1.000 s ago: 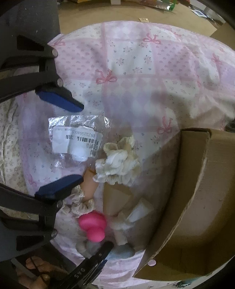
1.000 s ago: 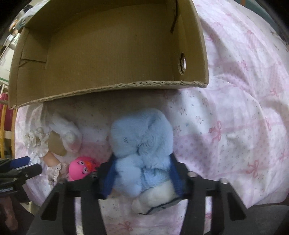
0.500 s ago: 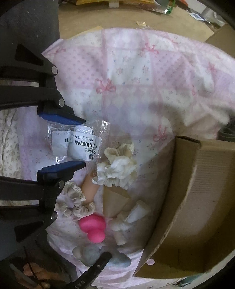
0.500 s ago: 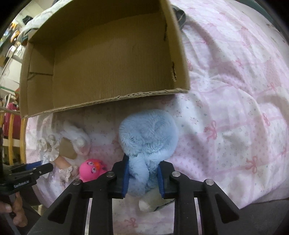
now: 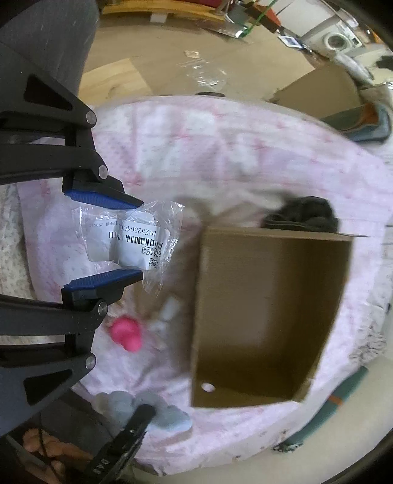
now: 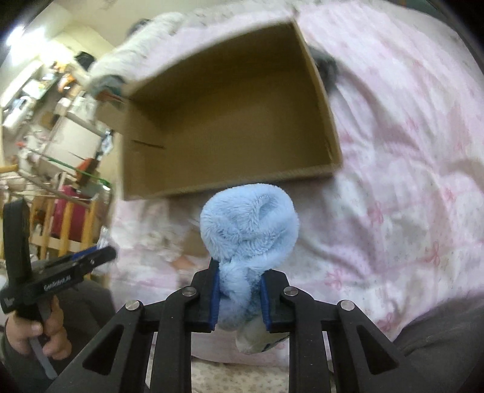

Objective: Organize soft objects
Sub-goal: 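Carry both items into the box and open both tools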

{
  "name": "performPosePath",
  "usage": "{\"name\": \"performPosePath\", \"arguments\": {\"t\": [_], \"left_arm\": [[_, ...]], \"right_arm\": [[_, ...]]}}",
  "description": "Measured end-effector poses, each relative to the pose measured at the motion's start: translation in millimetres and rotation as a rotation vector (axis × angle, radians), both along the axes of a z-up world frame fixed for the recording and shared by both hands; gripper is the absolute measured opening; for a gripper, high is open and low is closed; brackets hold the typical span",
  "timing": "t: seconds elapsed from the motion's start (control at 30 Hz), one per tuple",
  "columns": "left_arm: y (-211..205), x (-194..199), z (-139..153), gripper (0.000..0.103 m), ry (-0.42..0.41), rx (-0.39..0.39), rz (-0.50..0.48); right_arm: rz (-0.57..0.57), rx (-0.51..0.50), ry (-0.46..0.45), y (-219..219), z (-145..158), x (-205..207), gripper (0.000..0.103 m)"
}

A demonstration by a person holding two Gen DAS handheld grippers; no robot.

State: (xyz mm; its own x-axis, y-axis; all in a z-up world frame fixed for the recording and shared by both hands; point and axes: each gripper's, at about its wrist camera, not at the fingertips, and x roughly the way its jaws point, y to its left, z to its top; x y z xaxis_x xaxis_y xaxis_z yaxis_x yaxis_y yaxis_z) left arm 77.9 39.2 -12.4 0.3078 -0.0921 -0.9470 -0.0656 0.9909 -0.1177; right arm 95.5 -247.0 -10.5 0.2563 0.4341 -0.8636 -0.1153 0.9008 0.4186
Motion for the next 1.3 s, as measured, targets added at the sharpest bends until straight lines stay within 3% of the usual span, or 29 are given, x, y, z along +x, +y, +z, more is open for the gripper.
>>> {"name": "performPosePath", "arguments": {"t": [0.27, 0.47, 0.63, 0.93, 1.3], "left_arm": [[-5.4, 16.8, 38.2, 0.035, -0.076, 0.053, 0.010], [-17.6, 36.0, 53.3, 0.035, -0.143, 0.087, -0.009], [-27.6, 64.4, 43.0, 0.035, -0.146, 0.077, -0.015], [-49.7, 109.7, 12.9, 0.035, -0.170, 0.108, -0.071], [-55.6, 131.1, -25.7, 0.035, -0.176, 0.111, -0.087]], "right_arm": [[0.025, 0.068, -0.156, -7.4, 68.4, 20.0, 0.023], [0.001, 0.082, -0.205, -15.8, 92.7, 31.9, 0.023], [-0.017, 0.066, -0.217, -16.9, 86.2, 53.5, 0.023], [-0.048, 0.040, -0.243, -0.5, 48.8, 85.0, 0.023], [-0.047, -0.003, -0.190, 10.9, -2.8, 113.3, 0.023]]}}
